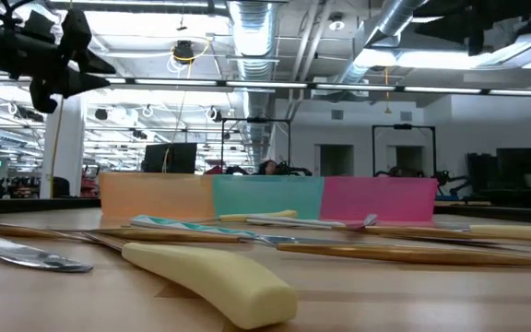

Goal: Sort silverware by color (type)
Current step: Put the blue patterned table knife into the red bin

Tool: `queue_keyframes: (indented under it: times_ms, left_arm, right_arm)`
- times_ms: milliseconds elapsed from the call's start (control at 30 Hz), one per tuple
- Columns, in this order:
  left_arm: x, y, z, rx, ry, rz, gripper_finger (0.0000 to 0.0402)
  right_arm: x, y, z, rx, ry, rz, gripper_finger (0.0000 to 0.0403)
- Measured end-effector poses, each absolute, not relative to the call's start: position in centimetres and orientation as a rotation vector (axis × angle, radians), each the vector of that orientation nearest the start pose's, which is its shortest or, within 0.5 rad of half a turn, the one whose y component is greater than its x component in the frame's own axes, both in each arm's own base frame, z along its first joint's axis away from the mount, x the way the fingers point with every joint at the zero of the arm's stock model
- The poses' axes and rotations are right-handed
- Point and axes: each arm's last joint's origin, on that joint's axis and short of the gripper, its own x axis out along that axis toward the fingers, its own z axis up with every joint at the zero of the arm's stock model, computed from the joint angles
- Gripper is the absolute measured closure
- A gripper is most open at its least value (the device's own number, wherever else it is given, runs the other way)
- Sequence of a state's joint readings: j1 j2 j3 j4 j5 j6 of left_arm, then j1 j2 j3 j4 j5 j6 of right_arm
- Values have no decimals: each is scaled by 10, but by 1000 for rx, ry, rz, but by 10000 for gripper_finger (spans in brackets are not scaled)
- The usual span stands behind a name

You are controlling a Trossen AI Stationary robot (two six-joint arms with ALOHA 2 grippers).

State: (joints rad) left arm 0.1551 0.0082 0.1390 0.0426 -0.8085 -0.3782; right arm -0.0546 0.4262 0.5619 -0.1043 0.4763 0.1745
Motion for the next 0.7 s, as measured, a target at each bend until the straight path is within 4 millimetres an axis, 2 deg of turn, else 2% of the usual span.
queue_keyframes:
  times_ms: [400,533,700]
  left_arm:
    - [73,31,219,-474,-441,837,269]
    - [73,30,224,-494,-448,760,266]
    - [71,28,237,-488,-462,691,248]
  right_arm:
    - [151,-20,307,159,293,-528,200]
    - [164,-16,301,147,428,-463,195]
    - [181,-11,286,81,552,-430,172]
